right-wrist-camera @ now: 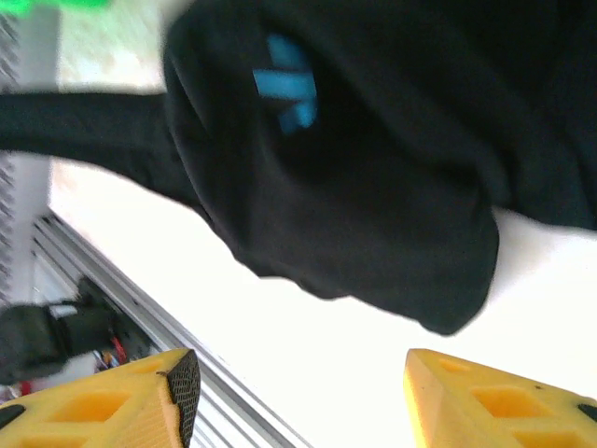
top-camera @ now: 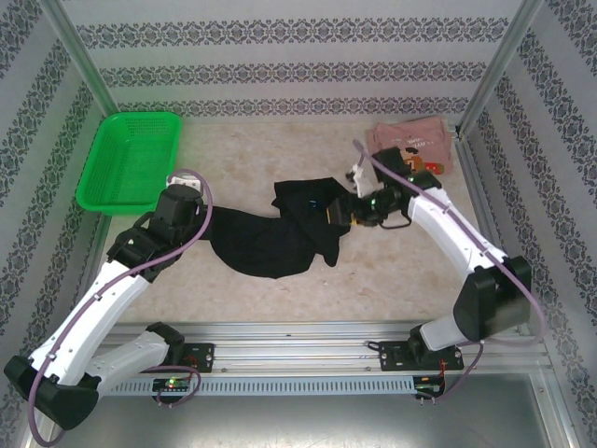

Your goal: Fold and stack the t-shirts

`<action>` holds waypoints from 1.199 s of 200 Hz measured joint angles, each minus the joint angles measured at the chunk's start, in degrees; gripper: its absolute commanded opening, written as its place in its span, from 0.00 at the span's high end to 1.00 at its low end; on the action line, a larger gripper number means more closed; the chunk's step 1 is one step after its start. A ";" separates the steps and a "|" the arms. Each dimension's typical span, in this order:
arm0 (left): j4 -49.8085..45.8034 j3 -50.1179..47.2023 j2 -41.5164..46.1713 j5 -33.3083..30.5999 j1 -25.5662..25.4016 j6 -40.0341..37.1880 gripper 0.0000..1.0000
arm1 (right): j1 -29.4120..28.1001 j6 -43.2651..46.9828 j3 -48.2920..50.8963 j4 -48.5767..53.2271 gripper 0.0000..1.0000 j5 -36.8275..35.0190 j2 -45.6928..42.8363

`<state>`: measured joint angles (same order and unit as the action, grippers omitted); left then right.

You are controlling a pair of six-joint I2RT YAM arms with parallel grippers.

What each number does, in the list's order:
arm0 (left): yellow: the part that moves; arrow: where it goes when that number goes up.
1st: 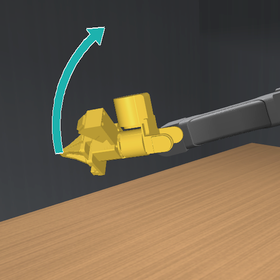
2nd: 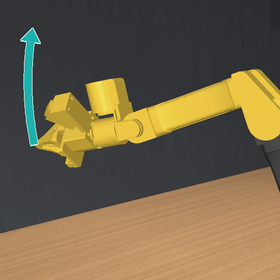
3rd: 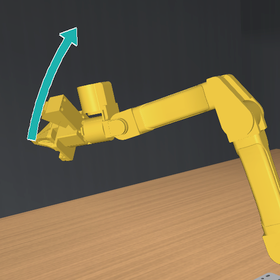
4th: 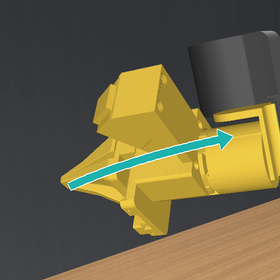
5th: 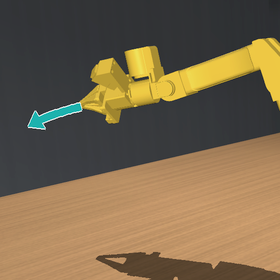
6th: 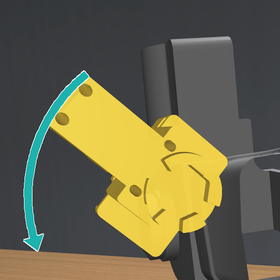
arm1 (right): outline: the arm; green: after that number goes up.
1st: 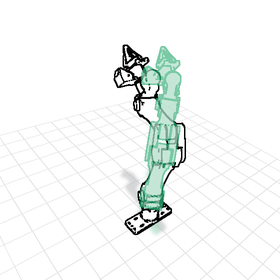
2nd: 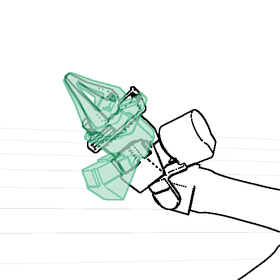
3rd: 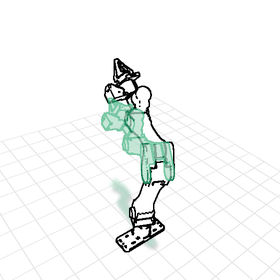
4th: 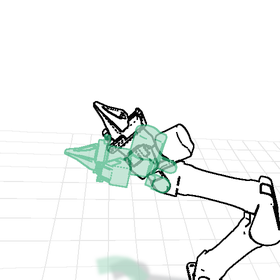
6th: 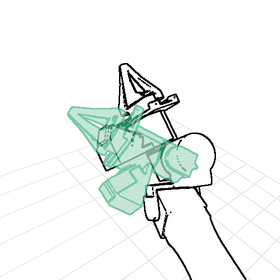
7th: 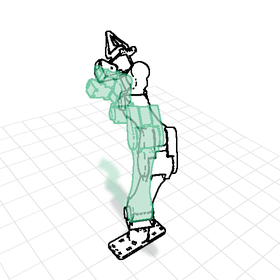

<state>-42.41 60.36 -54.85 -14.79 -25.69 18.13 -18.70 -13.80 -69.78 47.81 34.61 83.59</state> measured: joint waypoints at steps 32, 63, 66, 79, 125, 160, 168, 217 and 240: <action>-0.04 -0.15 -0.07 0.46 0.00 0.42 1.00 | -6.14 0.68 11.54 1.22 0.38 -5.44 -2.58; 0.00 -0.48 -0.07 1.03 0.00 0.61 1.00 | -10.80 -0.22 16.33 -2.80 0.38 -10.69 -1.16; 0.00 -0.50 -0.07 1.07 0.00 0.61 1.00 | -11.02 -0.48 16.61 -3.54 0.38 -11.10 -0.79; 0.00 -0.52 -0.07 1.20 0.00 0.61 1.00 | -11.19 -1.20 17.27 -6.14 0.39 -13.18 0.96; -0.02 -0.52 0.07 1.20 0.00 0.61 1.00 | -10.67 -2.56 16.06 -14.75 0.44 -17.59 10.25; -0.04 -0.52 0.63 1.16 0.00 0.59 1.00 | -10.34 -2.89 11.85 -17.73 0.87 -17.81 16.48; -0.04 -0.52 0.87 1.14 0.00 0.59 1.00 | -9.94 -3.30 11.08 -17.81 0.93 -17.92 16.98; -1.22 -0.46 1.99 -0.15 0.00 0.37 1.00 | -2.10 -3.06 5.55 -11.32 0.98 -14.58 12.00; -2.23 0.00 2.16 -1.01 0.33 0.22 1.00 | 2.32 -0.72 -1.03 -4.72 0.97 -10.34 5.90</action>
<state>-44.64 60.36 -52.69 -15.79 -25.36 18.35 -16.38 -14.52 -70.81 43.09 24.27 89.49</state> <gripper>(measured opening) 0.051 0.076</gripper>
